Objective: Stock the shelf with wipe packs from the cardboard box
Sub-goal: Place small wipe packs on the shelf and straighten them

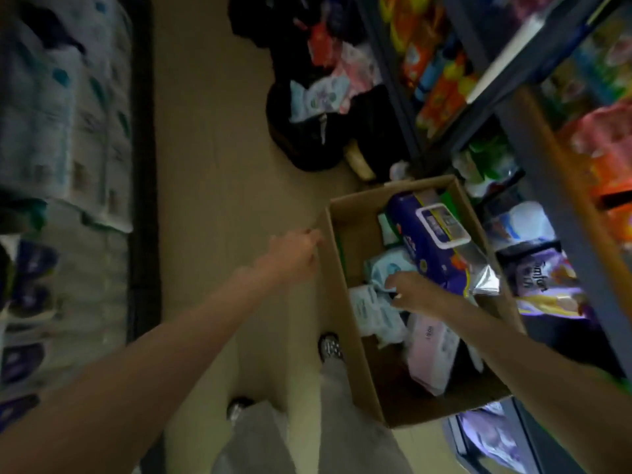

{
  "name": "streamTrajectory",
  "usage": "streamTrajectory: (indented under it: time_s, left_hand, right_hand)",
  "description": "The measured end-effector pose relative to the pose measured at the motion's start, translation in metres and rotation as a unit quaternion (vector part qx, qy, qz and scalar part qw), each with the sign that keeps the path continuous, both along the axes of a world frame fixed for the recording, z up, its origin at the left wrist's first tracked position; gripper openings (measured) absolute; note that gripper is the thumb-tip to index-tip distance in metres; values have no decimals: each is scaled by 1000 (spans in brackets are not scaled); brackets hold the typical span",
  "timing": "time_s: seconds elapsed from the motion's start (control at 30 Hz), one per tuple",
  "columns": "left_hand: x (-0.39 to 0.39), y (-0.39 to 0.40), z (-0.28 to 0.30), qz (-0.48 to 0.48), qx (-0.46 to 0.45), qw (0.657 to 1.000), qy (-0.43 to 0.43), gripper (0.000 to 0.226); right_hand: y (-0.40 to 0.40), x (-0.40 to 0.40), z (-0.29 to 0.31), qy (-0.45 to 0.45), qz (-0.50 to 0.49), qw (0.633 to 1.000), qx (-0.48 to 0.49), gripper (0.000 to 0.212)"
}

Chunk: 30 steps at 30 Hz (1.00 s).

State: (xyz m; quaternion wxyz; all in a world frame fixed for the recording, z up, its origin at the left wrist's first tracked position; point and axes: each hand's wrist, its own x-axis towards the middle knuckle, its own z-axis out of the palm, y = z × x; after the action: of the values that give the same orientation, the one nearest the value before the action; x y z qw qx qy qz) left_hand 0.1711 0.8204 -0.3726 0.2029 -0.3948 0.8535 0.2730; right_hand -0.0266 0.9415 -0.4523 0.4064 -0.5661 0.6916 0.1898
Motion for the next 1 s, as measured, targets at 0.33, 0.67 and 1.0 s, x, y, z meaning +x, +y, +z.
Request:
streamTrajectory:
  time_s: [0.33,0.67,1.0]
  left_hand:
    - [-15,19,-101,99,34,989,102,32]
    - [-26,33,-109,58,110,990,72,51]
    - [-60,43,-97,308,303,884,180,35]
  right_hand:
    - [10,35,-185,99,48,994,12,17]
    - [-3,16,-97,-13,-73,997,15,27]
    - [4,-21,-23,-273,-428,815,-281,27]
